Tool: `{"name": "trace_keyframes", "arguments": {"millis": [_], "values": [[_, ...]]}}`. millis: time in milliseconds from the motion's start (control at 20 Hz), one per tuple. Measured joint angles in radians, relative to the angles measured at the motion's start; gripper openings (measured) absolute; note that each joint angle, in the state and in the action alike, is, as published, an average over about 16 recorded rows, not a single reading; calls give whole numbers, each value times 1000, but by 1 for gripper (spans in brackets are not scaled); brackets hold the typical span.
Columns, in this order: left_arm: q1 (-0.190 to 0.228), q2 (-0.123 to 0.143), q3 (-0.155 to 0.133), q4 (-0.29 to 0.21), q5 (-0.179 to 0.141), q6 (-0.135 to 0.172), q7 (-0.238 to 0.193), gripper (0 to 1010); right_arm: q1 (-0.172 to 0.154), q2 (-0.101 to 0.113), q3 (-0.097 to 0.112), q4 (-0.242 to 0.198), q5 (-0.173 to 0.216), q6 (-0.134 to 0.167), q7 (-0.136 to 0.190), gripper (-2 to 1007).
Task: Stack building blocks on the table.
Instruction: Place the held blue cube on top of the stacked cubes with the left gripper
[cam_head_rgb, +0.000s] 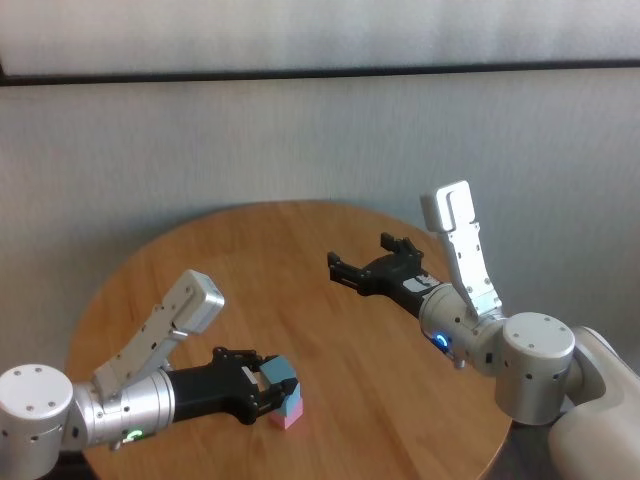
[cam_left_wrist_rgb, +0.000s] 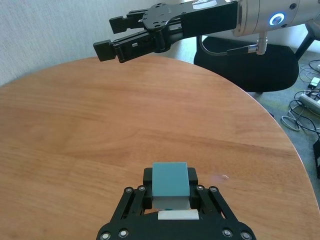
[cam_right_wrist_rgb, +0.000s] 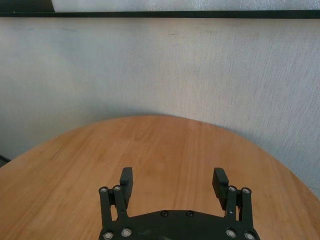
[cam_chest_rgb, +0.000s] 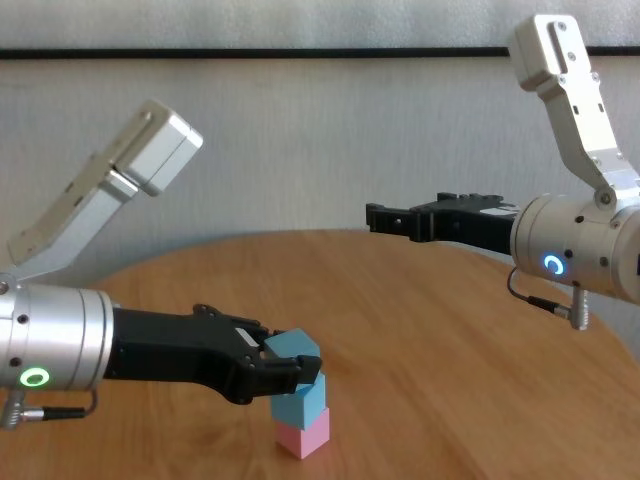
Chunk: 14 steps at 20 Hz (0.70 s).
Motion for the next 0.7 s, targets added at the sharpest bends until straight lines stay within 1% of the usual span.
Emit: {"name": "trace_keyframes", "arguments": {"millis": [200,350,700], "values": [[0,0,-1,0,0,0,-1,475,0,0,0,0,0,0,0,1005],[1,0,-1,-1,0,0,-2,543,0,0,0,0,0,0,0,1005],[1,5,1,-7,-6,-3,-15,768,0,0,0,0,0,0,0,1005]]}}
